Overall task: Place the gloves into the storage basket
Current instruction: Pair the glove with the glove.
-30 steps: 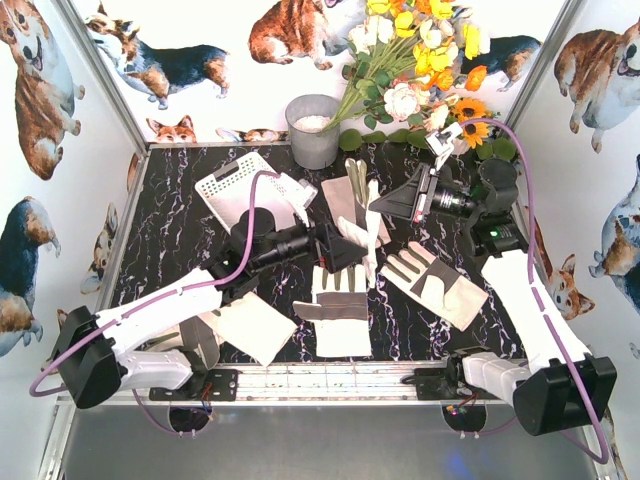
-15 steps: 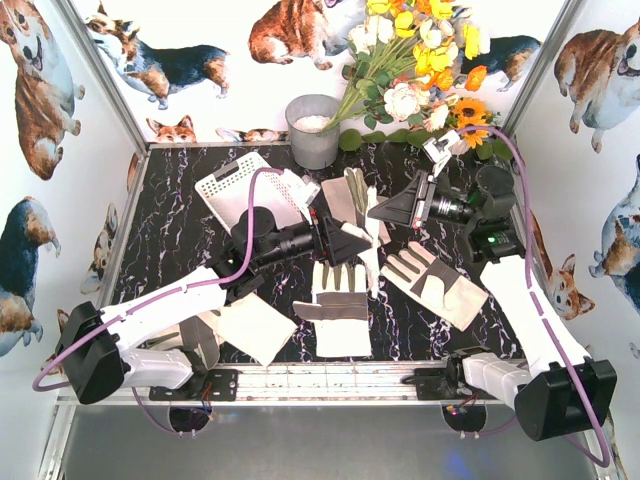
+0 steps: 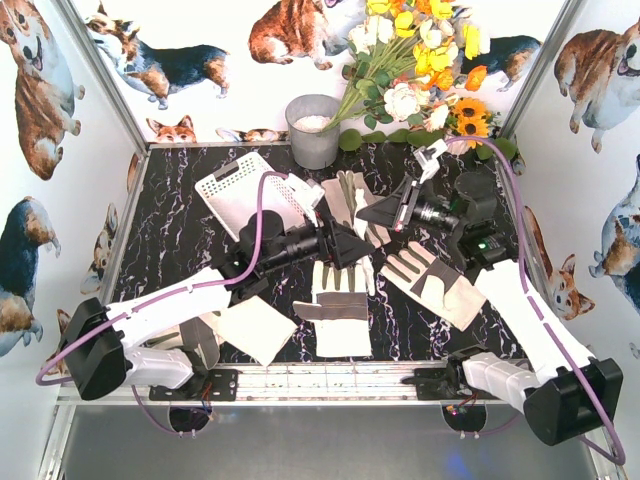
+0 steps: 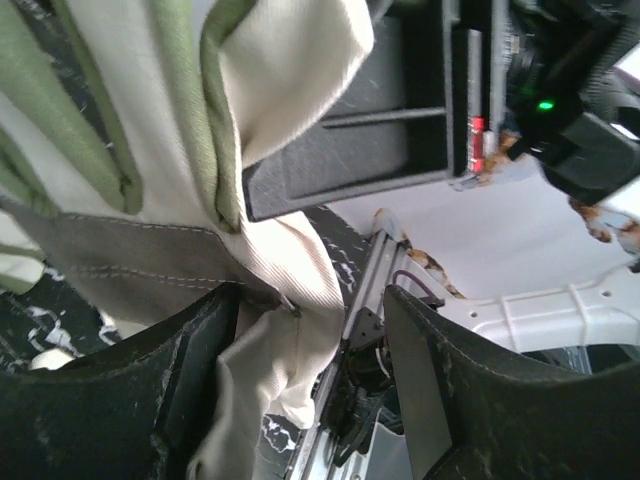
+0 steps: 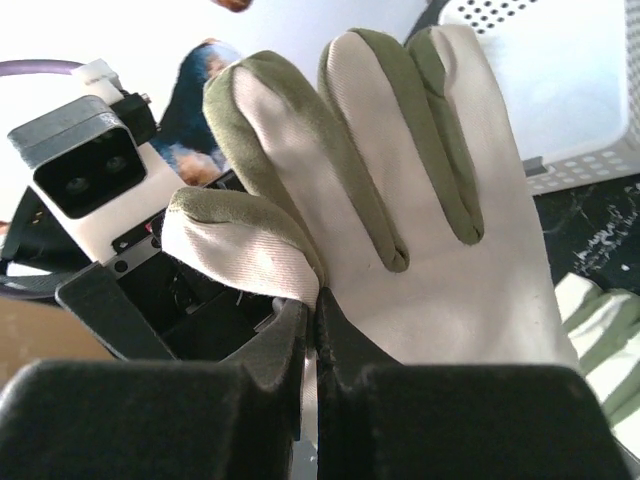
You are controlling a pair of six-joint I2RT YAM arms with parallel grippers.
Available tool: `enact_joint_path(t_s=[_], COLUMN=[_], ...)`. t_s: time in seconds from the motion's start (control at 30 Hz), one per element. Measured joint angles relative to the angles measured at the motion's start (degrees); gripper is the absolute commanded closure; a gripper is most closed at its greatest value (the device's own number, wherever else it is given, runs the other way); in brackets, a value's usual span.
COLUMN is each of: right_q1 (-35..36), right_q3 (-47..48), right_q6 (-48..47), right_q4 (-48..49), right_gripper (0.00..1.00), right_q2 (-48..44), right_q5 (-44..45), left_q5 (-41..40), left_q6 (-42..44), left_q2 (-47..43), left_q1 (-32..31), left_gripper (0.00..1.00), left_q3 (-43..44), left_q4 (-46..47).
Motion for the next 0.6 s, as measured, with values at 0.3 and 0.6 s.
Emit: enact_joint_path(t_s=[0.3, 0.6], right_q1=[5.40, 8.31], right_q3=[2.58, 3.85], right_q6=[-6.82, -8.87], right_q4=[-12.87, -19.98], right_gripper=[1.00, 1.00], right_q2=[-0.52, -0.52], right_q5=[13.77, 25.29], left_q5=[-9.92, -17.55], left_q6=[0.37, 3.32], left_q2=[1.14, 5.73], left_q1=[-1.42, -4.98], left_gripper=[0.50, 0.59], left_q3=[2.27, 8.81], left_q4=[-7.96, -18.38])
